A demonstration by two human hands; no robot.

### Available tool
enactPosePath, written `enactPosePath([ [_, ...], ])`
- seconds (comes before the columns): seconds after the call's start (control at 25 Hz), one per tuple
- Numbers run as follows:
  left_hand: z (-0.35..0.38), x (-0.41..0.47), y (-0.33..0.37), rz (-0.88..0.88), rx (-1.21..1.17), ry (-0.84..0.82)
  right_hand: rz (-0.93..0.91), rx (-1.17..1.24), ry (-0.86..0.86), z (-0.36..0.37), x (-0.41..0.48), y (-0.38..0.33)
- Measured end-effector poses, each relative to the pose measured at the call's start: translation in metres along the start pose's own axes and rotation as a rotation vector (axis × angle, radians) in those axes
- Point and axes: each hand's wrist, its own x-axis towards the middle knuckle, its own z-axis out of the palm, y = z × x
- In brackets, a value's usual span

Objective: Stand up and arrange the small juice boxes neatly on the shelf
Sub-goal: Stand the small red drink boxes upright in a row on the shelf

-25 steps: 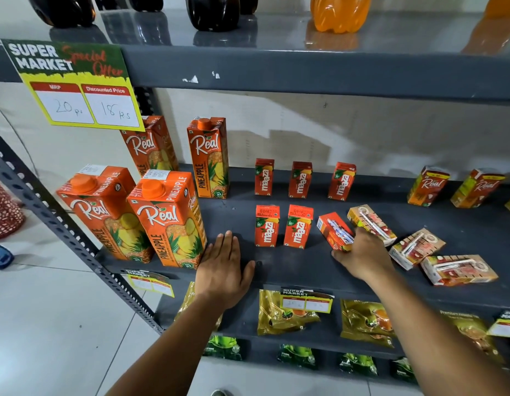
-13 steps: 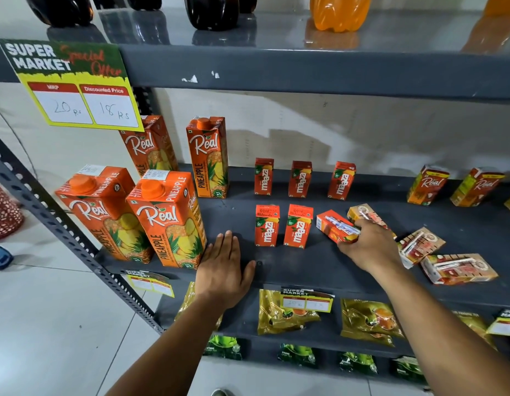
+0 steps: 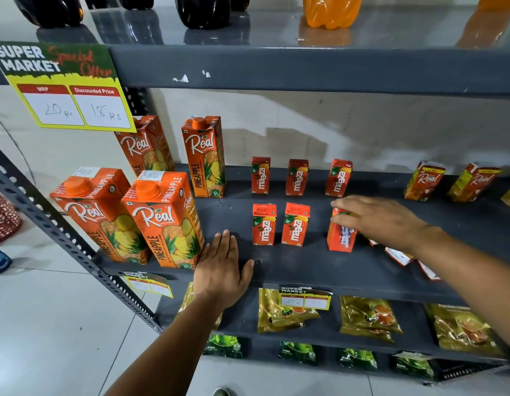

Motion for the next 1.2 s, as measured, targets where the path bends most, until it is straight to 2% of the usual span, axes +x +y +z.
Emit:
enactPosePath([
  [0.08,0.0,0.0,0.0,0.002,0.002,-0.001,-0.089,-0.082,0.009,0.001,-0.002,0.002],
  [0.28,0.001,0.002,0.0,-0.004,0.005,-0.017,-0.089,0.008,-0.021,-0.003,-0.004,0.015],
  [0.4,0.002,0.002,0.0,-0.003,0.004,-0.02,-0.077,0.039,-0.181,-0.01,0.002,0.017],
  [0.56,0.001,0.001,0.0,-0.003,-0.006,-0.001,0.081,0.125,-0.308,-0.023,0.017,0.015],
  [0.72,0.001,0.001,0.0,-0.002,-0.007,0.001,0.289,0.045,-0.249,-0.018,0.029,-0.006],
  [0.88,0.001,0.0,0.0,0.003,-0.008,-0.006,0.373,0.065,-0.183,-0.01,0.043,-0.02],
  [1.08,0.001,0.0,-0.001,0.011,-0.017,0.024,0.439,0.223,-0.34,-0.017,0.053,-0.01],
  [1.2,0.003,0.0,-0.002,0.004,-0.01,0.0,0.472,0.316,-0.239,-0.027,0.048,0.003],
])
